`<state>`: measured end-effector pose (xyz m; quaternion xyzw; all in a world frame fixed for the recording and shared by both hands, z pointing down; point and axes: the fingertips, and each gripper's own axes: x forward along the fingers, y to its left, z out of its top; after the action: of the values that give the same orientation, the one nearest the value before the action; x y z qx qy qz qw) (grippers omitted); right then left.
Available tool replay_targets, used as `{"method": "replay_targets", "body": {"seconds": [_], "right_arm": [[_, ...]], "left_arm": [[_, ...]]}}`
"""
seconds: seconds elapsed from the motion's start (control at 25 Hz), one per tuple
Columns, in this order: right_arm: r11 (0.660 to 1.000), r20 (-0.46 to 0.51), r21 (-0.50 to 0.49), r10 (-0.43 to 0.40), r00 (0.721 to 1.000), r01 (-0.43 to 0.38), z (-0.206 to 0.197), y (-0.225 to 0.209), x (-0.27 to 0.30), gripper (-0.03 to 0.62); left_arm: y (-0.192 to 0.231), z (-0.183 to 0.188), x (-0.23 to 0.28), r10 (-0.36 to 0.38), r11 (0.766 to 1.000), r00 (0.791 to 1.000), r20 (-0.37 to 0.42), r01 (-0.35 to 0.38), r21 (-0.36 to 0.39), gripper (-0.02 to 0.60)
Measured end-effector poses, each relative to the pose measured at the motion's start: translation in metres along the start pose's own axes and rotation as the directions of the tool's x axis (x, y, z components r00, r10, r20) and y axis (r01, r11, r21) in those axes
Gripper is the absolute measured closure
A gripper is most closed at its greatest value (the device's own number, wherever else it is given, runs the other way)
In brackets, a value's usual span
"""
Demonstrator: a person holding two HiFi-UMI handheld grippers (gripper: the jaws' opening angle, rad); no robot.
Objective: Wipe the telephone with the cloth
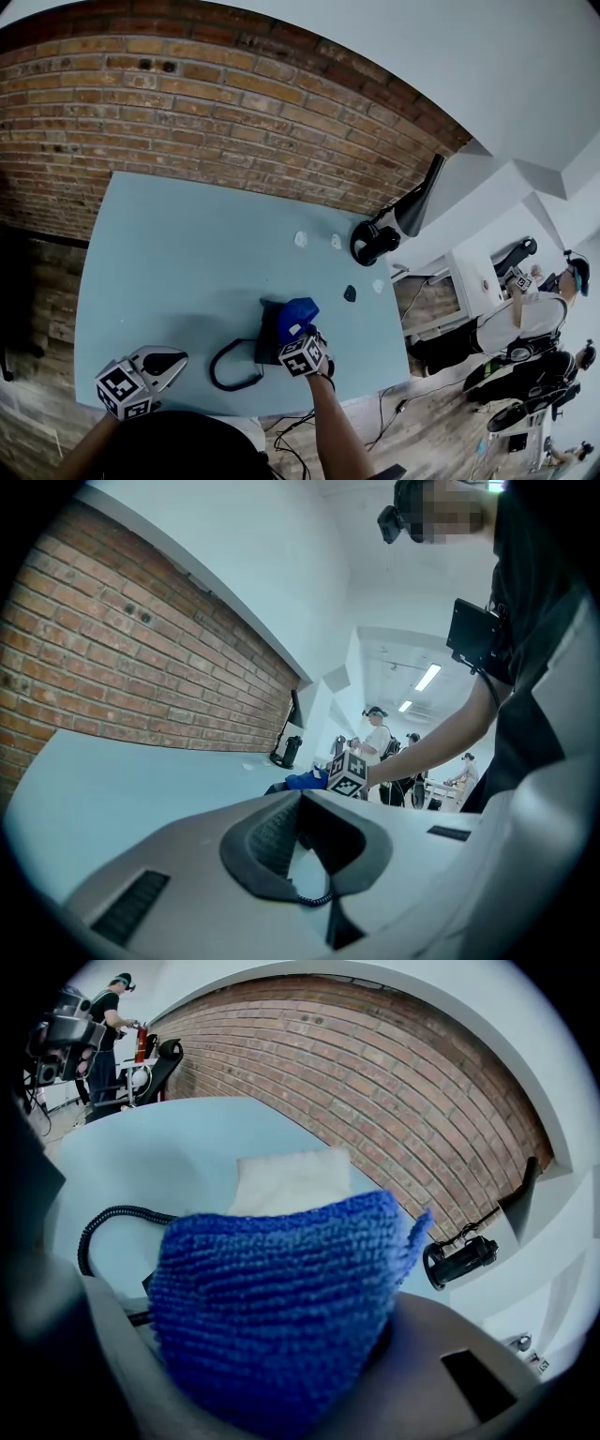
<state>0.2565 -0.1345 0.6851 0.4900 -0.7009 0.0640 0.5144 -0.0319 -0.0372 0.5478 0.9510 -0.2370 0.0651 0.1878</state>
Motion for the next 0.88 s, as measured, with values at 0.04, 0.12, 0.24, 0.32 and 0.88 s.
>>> {"method": "replay_targets", "body": {"seconds": [0.04, 0.12, 0.24, 0.32, 0.88], "right_arm": [[1.0, 0.002, 0.003, -0.002, 1.0, 0.002, 0.0, 0.0, 0.0, 0.534], [1.0, 0.003, 0.008, -0.005, 1.0, 0.005, 0.0, 0.001, 0.0, 0.534], [1.0, 0.005, 0.019, -0.01, 1.0, 0.01, -0.001, 0.003, -0.001, 0.534], [1.0, 0.009, 0.025, -0.017, 1.0, 0.017, -0.001, 0.004, -0.002, 0.534], [0.998, 0.025, 0.052, -0.026, 0.999, 0.025, -0.007, 0.018, -0.007, 0.534]], "left_arm": [[0.0, -0.002, 0.0, -0.001, 1.0, 1.0, -0.004, 0.001, -0.003, 0.558], [0.001, -0.002, -0.001, 0.0, 1.0, 1.0, -0.006, 0.0, -0.006, 0.558], [0.002, -0.001, -0.002, 0.008, 1.0, 1.0, 0.002, -0.008, -0.003, 0.558], [0.002, 0.0, -0.002, 0.009, 1.0, 1.0, 0.004, -0.009, -0.003, 0.558], [0.003, -0.004, -0.001, 0.001, 1.0, 1.0, -0.005, -0.001, -0.008, 0.558]]}}
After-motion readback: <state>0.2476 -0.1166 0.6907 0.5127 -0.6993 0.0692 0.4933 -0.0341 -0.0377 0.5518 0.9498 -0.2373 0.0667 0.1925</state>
